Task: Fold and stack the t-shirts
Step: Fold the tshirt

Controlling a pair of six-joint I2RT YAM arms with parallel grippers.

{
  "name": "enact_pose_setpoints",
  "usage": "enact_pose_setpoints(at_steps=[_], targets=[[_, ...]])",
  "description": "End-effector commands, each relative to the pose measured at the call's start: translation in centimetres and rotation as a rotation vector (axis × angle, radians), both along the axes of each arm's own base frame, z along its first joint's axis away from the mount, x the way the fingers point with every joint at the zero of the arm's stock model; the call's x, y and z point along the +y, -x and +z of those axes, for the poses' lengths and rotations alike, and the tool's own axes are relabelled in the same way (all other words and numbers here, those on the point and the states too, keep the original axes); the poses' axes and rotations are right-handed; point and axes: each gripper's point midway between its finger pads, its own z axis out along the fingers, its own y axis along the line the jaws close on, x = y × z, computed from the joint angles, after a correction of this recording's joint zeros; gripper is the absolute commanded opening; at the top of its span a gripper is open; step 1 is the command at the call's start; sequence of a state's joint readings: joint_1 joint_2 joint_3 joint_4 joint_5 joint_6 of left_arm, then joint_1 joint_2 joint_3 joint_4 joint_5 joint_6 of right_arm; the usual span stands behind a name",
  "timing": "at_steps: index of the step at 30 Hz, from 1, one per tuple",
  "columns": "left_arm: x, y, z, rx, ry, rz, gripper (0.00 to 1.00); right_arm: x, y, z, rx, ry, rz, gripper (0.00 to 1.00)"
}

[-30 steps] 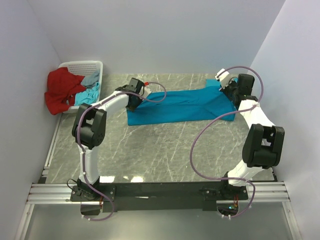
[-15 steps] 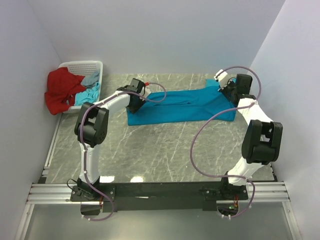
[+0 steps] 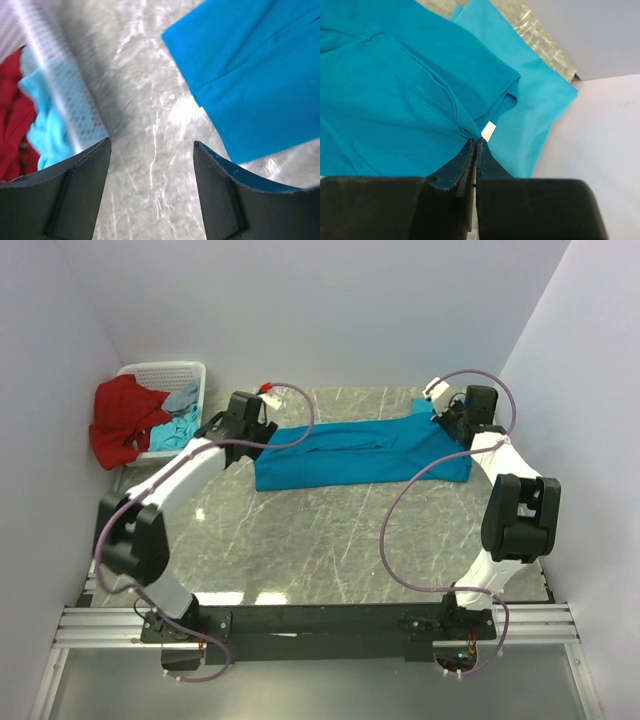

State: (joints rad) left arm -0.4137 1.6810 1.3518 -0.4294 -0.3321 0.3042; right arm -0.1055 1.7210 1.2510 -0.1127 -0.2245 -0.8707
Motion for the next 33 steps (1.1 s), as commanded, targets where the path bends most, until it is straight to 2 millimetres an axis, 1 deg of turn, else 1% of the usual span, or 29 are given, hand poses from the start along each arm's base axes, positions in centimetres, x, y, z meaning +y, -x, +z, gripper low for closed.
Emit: enact_pose_setpoints(at_steps=[1, 2, 3, 4, 5, 6, 7, 8, 9, 10, 11, 12, 13, 14, 15, 17, 19, 23, 24, 26, 27, 28, 33], targets=[[0.5, 1.6, 1.4, -0.067, 0.087, 0.071, 0.73, 0.1, -1.4, 1.0, -0.033, 0.005, -0.012, 0.02], [0.7, 2.3, 2.4, -0.087, 0.106, 0.072, 0.73, 0.1, -1.5, 1.1, -0.032, 0.009, -0.013, 0.02], [0.7, 2.8, 2.5, -0.088, 0.119, 0.068, 0.73, 0.1, -1.5, 1.0, -0.032, 0.010, -0.014, 0.02], [0.8, 3.7, 1.5, -0.071, 0.131, 0.068, 0.74, 0.2, -1.6, 1.1, -0.034, 0.011, -0.010, 0.02], [0.8, 4.2, 2.5, -0.096, 0.155, 0.063, 0.74, 0.3, -1.6, 1.2, -0.035, 0.016, -0.012, 0.02], [0.9, 4.7, 2.3, -0.094, 0.169, 0.065, 0.75, 0.3, -1.7, 1.0, -0.032, 0.017, -0.013, 0.02], [1.1, 5.5, 1.4, -0.075, 0.167, 0.068, 0.75, 0.3, -1.8, 1.1, -0.033, 0.023, -0.011, 0.02], [1.1, 6.1, 1.9, -0.088, 0.189, 0.060, 0.75, 0.5, -1.9, 1.3, -0.036, 0.030, -0.010, 0.02], [1.4, 7.0, 0.9, -0.069, 0.187, 0.063, 0.75, 0.4, -2.0, 1.2, -0.032, 0.039, -0.007, 0.02], [1.5, 7.4, 0.7, -0.070, 0.195, 0.061, 0.75, 0.5, -2.1, 1.4, -0.037, 0.045, -0.004, 0.02], [1.5, 7.9, 1.4, -0.093, 0.219, 0.055, 0.75, 0.8, -2.3, 1.5, -0.040, 0.050, 0.001, 0.02], [1.6, 8.3, 1.5, -0.102, 0.234, 0.058, 0.75, 0.8, -2.3, 1.4, -0.035, 0.059, -0.001, 0.02], [1.8, 9.0, 0.7, -0.091, 0.232, 0.059, 0.75, 0.9, -2.5, 1.6, -0.040, 0.063, 0.002, 0.02], [2.0, 9.3, 1.4, -0.116, 0.245, 0.057, 0.75, 0.9, -2.6, 1.9, -0.045, 0.067, 0.001, 0.02], [2.1, 9.7, 0.9, -0.118, 0.251, 0.058, 0.75, 1.2, -2.7, 2.1, -0.050, 0.067, 0.007, 0.02], [2.2, 10.0, 1.5, -0.151, 0.269, 0.051, 0.76, 1.4, -2.9, 2.5, -0.058, 0.072, 0.013, 0.02], [2.0, 10.1, 1.6, -0.170, 0.288, 0.040, 0.77, 1.9, -3.0, 2.9, -0.068, 0.087, 0.025, 0.02], [1.7, 10.0, 1.0, -0.153, 0.287, 0.033, 0.77, 2.7, -3.2, 3.1, -0.070, 0.107, 0.042, 0.02], [1.6, 9.9, 1.1, -0.151, 0.287, 0.027, 0.77, 2.9, -3.2, 3.2, -0.072, 0.113, 0.046, 0.02], [1.5, 9.9, 1.1, -0.146, 0.288, 0.024, 0.77, 2.7, -3.5, 3.2, -0.073, 0.123, 0.038, 0.02], [1.5, 9.9, 1.0, -0.145, 0.288, 0.021, 0.77, 4.0, -3.6, 3.3, -0.076, 0.126, 0.061, 0.02], [1.3, 9.9, 1.0, -0.143, 0.292, 0.013, 0.77, 4.3, -3.7, 3.3, -0.076, 0.130, 0.066, 0.02], [1.2, 10.0, 1.3, -0.151, 0.305, 0.004, 0.77, 4.8, -4.2, 3.3, -0.078, 0.135, 0.069, 0.02]])
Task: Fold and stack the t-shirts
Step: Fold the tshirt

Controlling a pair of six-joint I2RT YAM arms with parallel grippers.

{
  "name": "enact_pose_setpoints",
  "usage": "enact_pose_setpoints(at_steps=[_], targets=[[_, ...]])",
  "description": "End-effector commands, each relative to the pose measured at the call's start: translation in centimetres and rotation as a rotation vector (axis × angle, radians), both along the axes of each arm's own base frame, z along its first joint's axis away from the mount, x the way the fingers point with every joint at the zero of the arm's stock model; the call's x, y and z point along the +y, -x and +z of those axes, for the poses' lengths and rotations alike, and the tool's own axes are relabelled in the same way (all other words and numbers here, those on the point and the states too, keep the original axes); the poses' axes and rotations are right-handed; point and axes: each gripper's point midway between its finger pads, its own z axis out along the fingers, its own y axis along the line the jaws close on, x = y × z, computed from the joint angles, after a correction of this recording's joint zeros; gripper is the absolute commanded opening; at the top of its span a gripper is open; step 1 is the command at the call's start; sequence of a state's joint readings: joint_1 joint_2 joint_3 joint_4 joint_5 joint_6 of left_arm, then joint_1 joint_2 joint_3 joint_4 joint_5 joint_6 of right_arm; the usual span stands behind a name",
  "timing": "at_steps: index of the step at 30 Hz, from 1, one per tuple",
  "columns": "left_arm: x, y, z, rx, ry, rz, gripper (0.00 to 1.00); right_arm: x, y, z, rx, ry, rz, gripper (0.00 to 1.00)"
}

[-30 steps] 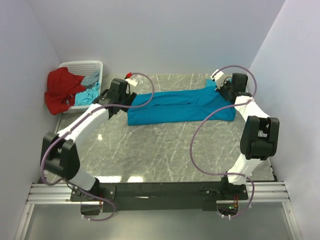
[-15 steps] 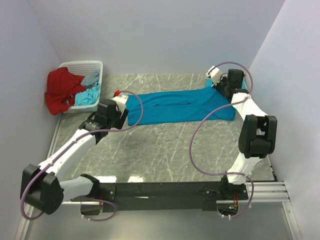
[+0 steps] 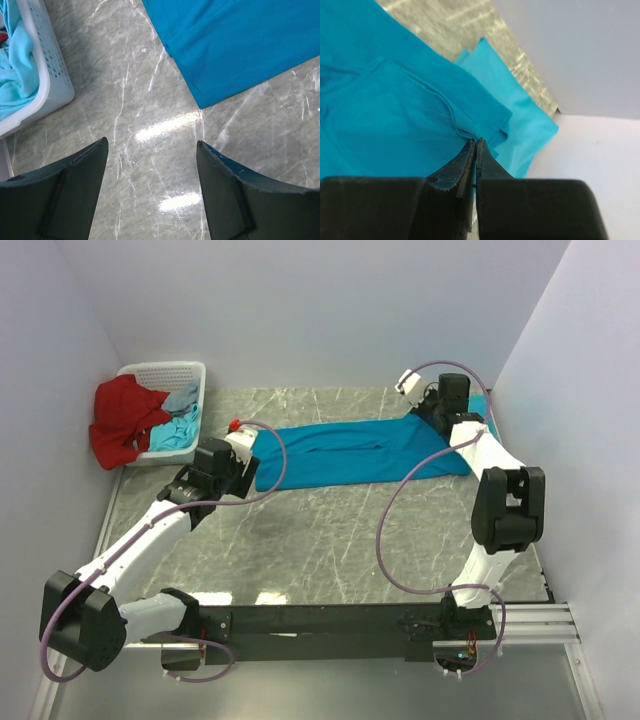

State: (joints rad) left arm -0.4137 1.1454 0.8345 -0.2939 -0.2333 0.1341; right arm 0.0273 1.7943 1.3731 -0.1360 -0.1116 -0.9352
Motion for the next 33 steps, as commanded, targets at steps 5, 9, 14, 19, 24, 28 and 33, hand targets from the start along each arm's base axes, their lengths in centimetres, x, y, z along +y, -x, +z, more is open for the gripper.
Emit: enact_pose_setpoints(at_steps=[5, 9, 14, 19, 24, 28, 33], targets=[[-1.1, -0.4, 1.1, -0.039, 0.049, -0.027, 0.77, 0.8, -1.6, 1.6, -0.048, 0.020, 0.007, 0.02], [-1.1, -0.5, 0.9, -0.034, 0.048, -0.028, 0.77, 1.1, -1.7, 1.5, -0.049, 0.018, 0.012, 0.02], [-1.1, -0.5, 0.7, -0.028, 0.047, -0.027, 0.77, 1.8, -2.1, 1.6, -0.054, 0.017, 0.024, 0.02], [-1.2, -0.5, 0.5, -0.022, 0.047, -0.031, 0.77, 2.4, -2.4, 1.6, -0.054, 0.016, 0.034, 0.02], [-1.3, -0.6, 0.5, -0.021, 0.047, -0.032, 0.77, 3.1, -2.5, 1.2, -0.046, 0.023, 0.051, 0.02], [-1.3, -0.5, 0.5, -0.021, 0.047, -0.034, 0.77, 3.8, -2.7, 0.9, -0.040, 0.030, 0.060, 0.02], [-1.4, -0.5, 0.4, -0.019, 0.050, -0.037, 0.77, 3.6, -2.9, 0.6, -0.033, 0.035, 0.046, 0.02]])
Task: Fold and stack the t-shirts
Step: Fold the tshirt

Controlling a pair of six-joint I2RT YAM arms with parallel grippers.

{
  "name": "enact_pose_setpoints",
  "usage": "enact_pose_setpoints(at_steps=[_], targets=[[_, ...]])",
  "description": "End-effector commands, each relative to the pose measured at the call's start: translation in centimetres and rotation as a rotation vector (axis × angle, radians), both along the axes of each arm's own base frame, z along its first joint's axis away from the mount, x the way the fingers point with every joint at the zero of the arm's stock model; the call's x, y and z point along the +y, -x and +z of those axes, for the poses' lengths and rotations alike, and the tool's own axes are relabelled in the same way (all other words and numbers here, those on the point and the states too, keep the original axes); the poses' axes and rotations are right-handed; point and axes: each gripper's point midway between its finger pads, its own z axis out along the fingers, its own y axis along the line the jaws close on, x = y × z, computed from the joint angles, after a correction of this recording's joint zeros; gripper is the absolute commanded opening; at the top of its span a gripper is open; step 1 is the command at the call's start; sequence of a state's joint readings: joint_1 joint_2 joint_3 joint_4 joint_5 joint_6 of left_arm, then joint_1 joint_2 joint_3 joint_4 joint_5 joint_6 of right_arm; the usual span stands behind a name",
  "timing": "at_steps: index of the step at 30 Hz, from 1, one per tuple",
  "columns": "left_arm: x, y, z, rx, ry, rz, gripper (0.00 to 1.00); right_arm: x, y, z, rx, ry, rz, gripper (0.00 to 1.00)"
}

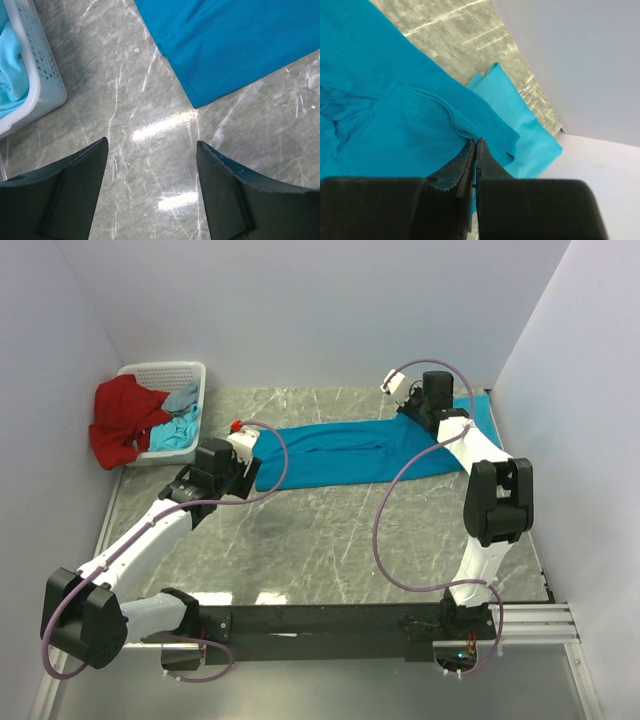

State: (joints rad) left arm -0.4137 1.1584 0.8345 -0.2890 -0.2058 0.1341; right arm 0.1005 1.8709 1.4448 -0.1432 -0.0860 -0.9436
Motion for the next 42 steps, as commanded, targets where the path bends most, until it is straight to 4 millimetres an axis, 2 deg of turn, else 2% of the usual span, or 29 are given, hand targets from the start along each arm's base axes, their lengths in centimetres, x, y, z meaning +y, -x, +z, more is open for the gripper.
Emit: enact_pose_setpoints(at_steps=[1, 14, 27, 33, 34, 36, 40, 42], targets=[[-0.9, -0.5, 0.8, -0.032, 0.039, -0.016, 0.77, 0.0, -1.4, 1.4, -0.044, 0.015, -0.013, 0.02], [-0.9, -0.5, 0.6, -0.025, 0.038, -0.019, 0.77, -0.5, -2.2, 0.8, -0.036, 0.024, -0.048, 0.02], [-1.0, -0.5, 0.5, -0.020, 0.038, -0.021, 0.77, -1.0, -2.0, 0.9, -0.045, 0.032, -0.064, 0.02], [-0.9, -0.5, 0.4, -0.020, 0.033, -0.020, 0.77, -1.6, -2.5, -0.1, -0.019, 0.051, -0.099, 0.03], [-0.9, -0.5, 0.4, -0.020, 0.033, -0.020, 0.77, -1.7, -2.6, -0.8, -0.007, 0.061, -0.105, 0.03], [-0.9, -0.5, 0.3, -0.017, 0.033, -0.019, 0.77, -2.3, -2.8, -1.0, -0.006, 0.085, -0.129, 0.04], [-1.0, -0.5, 0.4, -0.021, 0.034, -0.021, 0.77, -3.2, -3.1, -2.8, 0.022, 0.114, -0.164, 0.05], [-1.0, -0.5, 0.4, -0.018, 0.034, -0.021, 0.77, -4.0, -3.6, -2.8, 0.013, 0.129, -0.205, 0.05]])
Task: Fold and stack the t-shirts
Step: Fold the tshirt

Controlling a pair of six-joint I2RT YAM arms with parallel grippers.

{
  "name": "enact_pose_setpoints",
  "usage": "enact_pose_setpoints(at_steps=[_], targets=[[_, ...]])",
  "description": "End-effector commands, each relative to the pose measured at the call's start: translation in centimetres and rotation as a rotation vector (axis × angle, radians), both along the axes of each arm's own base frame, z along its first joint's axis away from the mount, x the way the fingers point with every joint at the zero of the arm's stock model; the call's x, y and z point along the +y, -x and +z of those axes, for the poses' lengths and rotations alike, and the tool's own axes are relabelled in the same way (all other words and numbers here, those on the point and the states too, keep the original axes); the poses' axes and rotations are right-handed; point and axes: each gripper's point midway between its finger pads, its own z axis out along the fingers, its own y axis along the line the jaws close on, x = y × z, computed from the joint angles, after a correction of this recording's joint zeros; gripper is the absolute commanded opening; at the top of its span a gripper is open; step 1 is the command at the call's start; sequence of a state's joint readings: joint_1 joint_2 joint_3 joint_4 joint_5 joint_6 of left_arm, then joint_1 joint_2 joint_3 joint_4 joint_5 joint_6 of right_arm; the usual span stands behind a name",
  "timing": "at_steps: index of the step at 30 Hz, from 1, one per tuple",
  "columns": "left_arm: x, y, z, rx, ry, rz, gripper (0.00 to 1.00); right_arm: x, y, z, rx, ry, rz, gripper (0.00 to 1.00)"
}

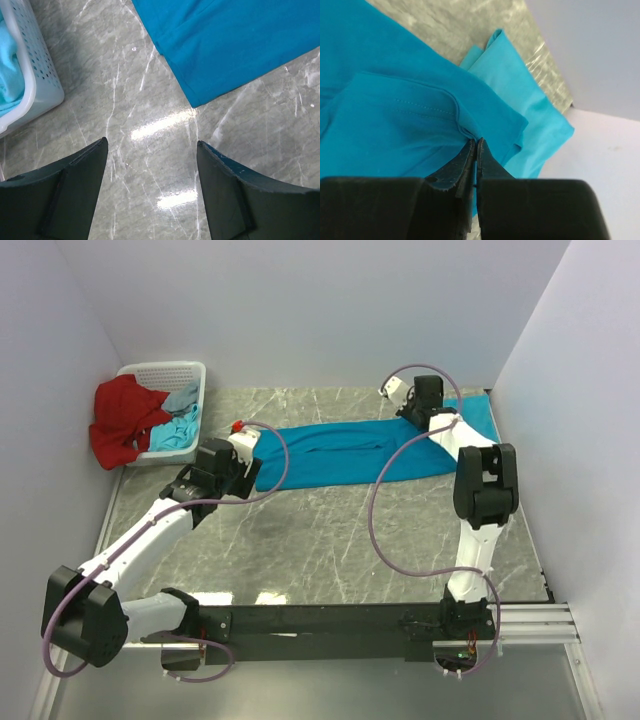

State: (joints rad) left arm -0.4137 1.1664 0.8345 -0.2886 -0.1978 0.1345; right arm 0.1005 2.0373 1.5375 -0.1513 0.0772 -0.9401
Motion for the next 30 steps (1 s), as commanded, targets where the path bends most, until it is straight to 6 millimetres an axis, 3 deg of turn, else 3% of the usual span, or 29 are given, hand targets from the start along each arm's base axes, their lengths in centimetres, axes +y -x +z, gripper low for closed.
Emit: enact_pose_setpoints(at_steps=[1, 6, 7, 9, 10, 14, 22, 24, 26, 27, 28, 29, 30], targets=[[-0.8, -0.5, 0.6, -0.027, 0.034, -0.014, 0.77, -1.5, -1.7, 1.0, -0.052, 0.034, -0.087, 0.04], [-0.8, -0.5, 0.4, -0.021, 0.032, -0.015, 0.77, -3.3, -3.6, 0.9, -0.110, 0.067, -0.220, 0.09], [-0.8, -0.5, 0.4, -0.020, 0.031, -0.015, 0.77, -4.1, -3.6, 0.4, -0.117, 0.079, -0.277, 0.16], [-0.8, -0.5, 0.4, -0.019, 0.029, -0.012, 0.77, -5.0, -4.4, 1.2, -0.183, 0.089, -0.344, 0.24], [-0.8, -0.5, 0.4, -0.020, 0.029, -0.014, 0.77, -5.4, -4.7, 1.1, -0.204, 0.096, -0.373, 0.36], [-0.9, -0.5, 0.3, -0.015, 0.030, -0.015, 0.77, -6.1, -4.8, 1.9, -0.253, 0.096, -0.425, 0.55], [-0.8, -0.6, 0.5, -0.021, 0.033, -0.011, 0.77, -5.0, -4.3, 4.4, -0.274, -0.014, -0.412, 0.58], [-0.6, -0.6, 1.0, -0.036, 0.036, 0.002, 0.77, -3.1, -3.8, 4.9, -0.206, -0.082, -0.332, 0.59], [-0.2, -0.7, 1.8, -0.069, 0.039, 0.024, 0.77, -0.5, -1.7, 3.6, -0.062, -0.146, -0.216, 0.63], [0.0, -0.8, 3.1, -0.113, 0.056, 0.040, 0.77, 1.6, -0.5, 4.6, -0.018, -0.201, -0.100, 0.64], [0.3, -0.7, 3.6, -0.134, 0.074, 0.062, 0.77, 4.9, 0.9, 4.3, 0.052, -0.263, 0.093, 0.65], [0.8, -0.7, 4.3, -0.161, 0.084, 0.090, 0.78, 6.8, 3.4, 2.3, 0.132, -0.298, 0.185, 0.65], [1.7, -0.7, 5.6, -0.207, 0.097, 0.132, 0.79, 9.2, 5.1, 3.9, 0.124, -0.324, 0.298, 0.65]])
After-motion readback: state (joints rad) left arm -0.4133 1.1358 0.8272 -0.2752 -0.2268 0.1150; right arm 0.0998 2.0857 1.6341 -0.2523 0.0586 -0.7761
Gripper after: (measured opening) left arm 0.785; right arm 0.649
